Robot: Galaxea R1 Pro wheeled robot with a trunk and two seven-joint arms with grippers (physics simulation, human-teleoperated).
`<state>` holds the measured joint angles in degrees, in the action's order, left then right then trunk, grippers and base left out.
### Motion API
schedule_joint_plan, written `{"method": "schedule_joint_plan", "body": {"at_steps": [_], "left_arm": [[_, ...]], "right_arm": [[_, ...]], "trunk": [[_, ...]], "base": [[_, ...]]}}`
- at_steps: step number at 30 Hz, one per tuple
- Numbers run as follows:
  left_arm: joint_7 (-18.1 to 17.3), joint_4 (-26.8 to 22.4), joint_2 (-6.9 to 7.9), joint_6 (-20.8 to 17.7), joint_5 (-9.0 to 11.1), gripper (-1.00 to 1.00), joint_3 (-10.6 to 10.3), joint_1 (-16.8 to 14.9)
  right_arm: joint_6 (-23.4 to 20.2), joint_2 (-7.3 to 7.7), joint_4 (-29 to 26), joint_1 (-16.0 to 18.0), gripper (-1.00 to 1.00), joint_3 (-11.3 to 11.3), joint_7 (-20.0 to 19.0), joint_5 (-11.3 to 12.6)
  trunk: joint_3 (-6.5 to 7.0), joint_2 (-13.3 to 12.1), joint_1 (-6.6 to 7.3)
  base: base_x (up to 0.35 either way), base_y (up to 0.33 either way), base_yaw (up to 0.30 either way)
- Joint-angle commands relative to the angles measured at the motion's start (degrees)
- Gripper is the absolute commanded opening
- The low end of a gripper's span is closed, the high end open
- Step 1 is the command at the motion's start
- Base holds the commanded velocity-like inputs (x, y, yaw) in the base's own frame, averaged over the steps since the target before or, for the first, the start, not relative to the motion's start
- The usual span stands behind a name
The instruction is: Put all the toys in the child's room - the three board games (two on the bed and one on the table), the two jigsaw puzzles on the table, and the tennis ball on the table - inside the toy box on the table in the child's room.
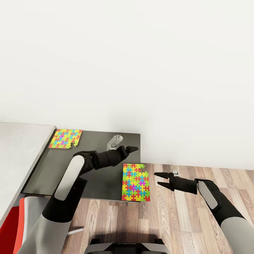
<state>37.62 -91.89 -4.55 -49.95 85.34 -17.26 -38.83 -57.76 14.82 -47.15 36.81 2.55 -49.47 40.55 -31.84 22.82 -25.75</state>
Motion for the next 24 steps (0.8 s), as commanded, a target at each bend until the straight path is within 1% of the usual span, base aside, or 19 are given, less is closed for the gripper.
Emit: {"method": "schedule_joint_plan", "body": {"at_steps": [1,2,3,6,7,9,10,13,17,24], "left_arm": [[0.62,-0.05,-0.02,-0.06,0.55,1.0,0.06,-0.04],[0.71,-0.04,-0.02,-0.06,0.55,1.0,0.09,-0.03],[0.71,-0.04,-0.02,-0.06,0.55,1.0,0.09,-0.03],[1.04,-0.01,-0.06,-0.06,0.54,1.0,0.16,-0.02],[1.04,-0.01,-0.06,-0.06,0.54,1.0,0.16,-0.02],[1.25,0.01,-0.08,-0.06,0.55,1.0,0.18,-0.02],[1.25,0.01,-0.08,-0.06,0.55,1.0,0.18,-0.02],[1.46,0.03,-0.09,-0.06,0.63,1.0,0.19,-0.02],[1.56,0.04,-0.07,-0.06,0.67,1.0,0.23,-0.02],[1.63,0.05,-0.06,-0.06,0.65,1.0,0.28,-0.02]], "right_arm": [[0.12,0.44,0.05,0.04,1.0,0.82,-0.7,-0.24],[0.59,0.92,0.08,0.03,1.0,1.55,-1.3,-0.6],[0.59,0.92,0.08,0.03,1.0,1.55,-1.3,-0.6],[2.56,2.41,0.42,0.12,1.0,4.14,-3.85,-1.84],[2.56,2.41,0.42,0.12,1.0,4.14,-3.85,-1.84],[3.89,3.04,0.8,0.21,1.0,5.63,-5.97,-2.48],[3.89,3.04,0.8,0.21,1.0,5.63,-5.97,-2.48],[5.26,3.54,2.09,0.42,1.0,6.98,-8.57,-3.09],[6.19,3.65,3.99,0.64,1.0,7.7,-9.97,-3.73],[8.2,3.59,6.38,0.81,1.0,8.14,-10.96,-4.8]], "trunk": [[-0.08,0.1,-0.03],[-0.08,0.1,-0.03],[-0.08,0.1,-0.03],[-0.08,0.1,-0.03],[-0.08,0.1,-0.03],[-0.08,0.1,-0.03],[-0.08,0.1,-0.03],[-0.08,0.1,-0.03],[-0.08,0.1,-0.03],[-0.08,0.1,-0.03]], "base": [[0.0,0.0,0.0],[0.0,0.0,0.0],[0.0,0.0,0.0],[0.0,0.0,0.0],[0.0,0.0,0.0],[0.0,0.0,0.0],[0.0,0.0,0.0],[0.0,0.0,0.0],[0.0,0.0,0.0],[0.0,0.0,0.0]]}}
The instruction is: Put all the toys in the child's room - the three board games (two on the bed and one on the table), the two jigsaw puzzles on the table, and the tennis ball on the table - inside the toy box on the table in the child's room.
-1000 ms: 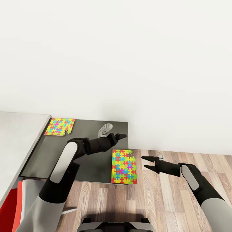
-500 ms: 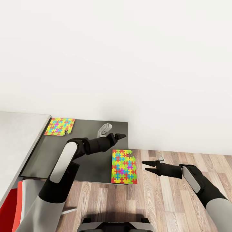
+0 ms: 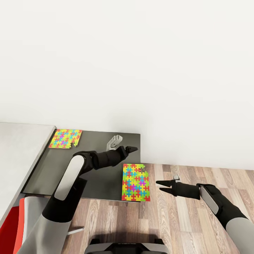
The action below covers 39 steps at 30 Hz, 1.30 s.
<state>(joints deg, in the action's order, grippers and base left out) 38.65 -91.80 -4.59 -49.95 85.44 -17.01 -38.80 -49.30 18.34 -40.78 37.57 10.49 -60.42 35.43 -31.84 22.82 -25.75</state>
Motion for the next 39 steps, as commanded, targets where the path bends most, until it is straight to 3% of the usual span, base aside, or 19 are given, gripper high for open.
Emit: {"method": "schedule_joint_plan", "body": {"at_steps": [1,39], "left_arm": [[0.6,-0.05,-0.02,-0.06,0.54,1.0,0.02,-0.04],[0.63,-0.21,0.02,-0.06,0.92,1.0,0.2,0.15]], "right_arm": [[-0.26,0.06,0.01,0.05,1.0,0.21,-0.01,0.32],[1.98,0.28,2.18,0.13,1.0,0.32,-1.52,-0.19]], "trunk": [[-0.08,0.1,-0.03],[-0.08,0.1,-0.03]], "base": [[0.0,0.0,0.0],[0.0,0.0,0.016]]}}
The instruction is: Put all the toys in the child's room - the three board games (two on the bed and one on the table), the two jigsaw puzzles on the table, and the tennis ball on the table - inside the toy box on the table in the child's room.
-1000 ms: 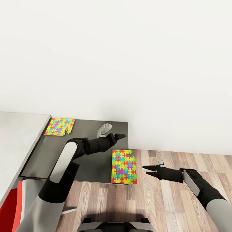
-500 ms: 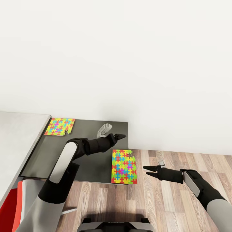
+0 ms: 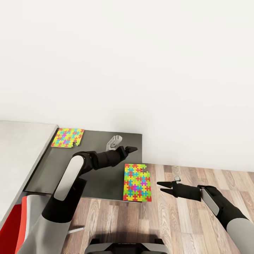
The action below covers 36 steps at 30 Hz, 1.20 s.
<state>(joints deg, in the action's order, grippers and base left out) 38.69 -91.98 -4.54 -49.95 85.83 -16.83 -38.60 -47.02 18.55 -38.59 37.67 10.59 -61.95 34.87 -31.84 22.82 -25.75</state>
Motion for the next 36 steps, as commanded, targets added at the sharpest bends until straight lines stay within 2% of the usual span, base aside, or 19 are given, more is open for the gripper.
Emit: {"method": "schedule_joint_plan", "body": {"at_steps": [1,10,25,36], "left_arm": [[0.6,-0.04,-0.03,-0.06,0.54,1.0,0.02,-0.06],[0.6,-0.04,-0.01,-0.06,0.56,1.0,0.03,-0.06],[0.6,-0.04,0.1,-0.06,0.62,1.0,0.04,-0.12],[0.6,-0.04,0.14,-0.06,0.72,1.0,0.04,-0.28]], "right_arm": [[-0.31,0.11,-0.01,0.03,1.0,0.22,-0.01,0.37],[-0.34,0.32,0.0,0.06,1.0,0.2,-0.13,0.38],[-0.35,0.61,-0.03,0.17,1.0,0.02,-0.18,0.38],[-0.35,0.68,-0.08,0.2,1.0,-0.11,-0.18,0.38]], "trunk": [[-0.08,0.1,-0.03],[-0.08,0.1,-0.03],[-0.08,0.1,-0.03],[-2.05,4.51,-2.45]], "base": [[0.0,0.0,0.187],[0.0,0.0,0.158],[0.0,0.0,0.031],[0.0,0.0,0.003]]}}
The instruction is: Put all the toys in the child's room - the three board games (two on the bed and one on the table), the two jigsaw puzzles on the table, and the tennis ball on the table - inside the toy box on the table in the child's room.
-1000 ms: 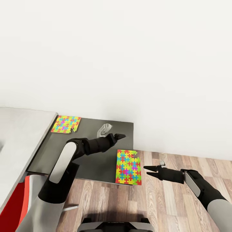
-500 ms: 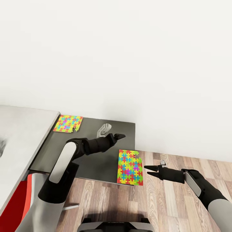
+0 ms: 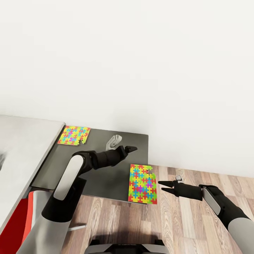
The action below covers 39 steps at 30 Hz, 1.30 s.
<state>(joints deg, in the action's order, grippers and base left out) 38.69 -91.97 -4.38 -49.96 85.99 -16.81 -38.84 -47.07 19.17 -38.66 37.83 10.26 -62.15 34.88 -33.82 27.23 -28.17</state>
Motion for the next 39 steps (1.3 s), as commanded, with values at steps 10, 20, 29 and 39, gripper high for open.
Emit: {"method": "schedule_joint_plan", "body": {"at_steps": [10,20,29,39], "left_arm": [[0.51,-0.05,-0.02,-0.08,0.58,1.0,1.35,0.09],[0.33,-0.05,-0.02,-0.13,0.58,1.0,1.89,0.21],[0.27,-0.05,-0.02,-0.12,0.58,1.0,2.05,0.25],[0.01,-0.05,-0.07,-0.13,0.6,1.0,2.08,0.25]], "right_arm": [[-0.3,0.05,-0.01,0.05,1.0,0.21,0.01,0.37],[-0.3,0.01,-0.01,0.05,1.0,0.2,0.01,0.37],[-0.28,-0.09,-0.01,0.03,1.0,0.2,0.01,0.37],[-0.16,-0.24,-0.01,0.04,1.0,0.19,0.01,0.37]], "trunk": [[-0.26,0.5,-0.25],[-0.62,1.3,-0.69],[-1.69,3.71,-2.01],[-1.69,3.71,-2.01]], "base": [[0.0,0.0,0.0],[0.0,0.0,0.0],[0.0,0.0,0.0],[0.0,0.0,0.0]]}}
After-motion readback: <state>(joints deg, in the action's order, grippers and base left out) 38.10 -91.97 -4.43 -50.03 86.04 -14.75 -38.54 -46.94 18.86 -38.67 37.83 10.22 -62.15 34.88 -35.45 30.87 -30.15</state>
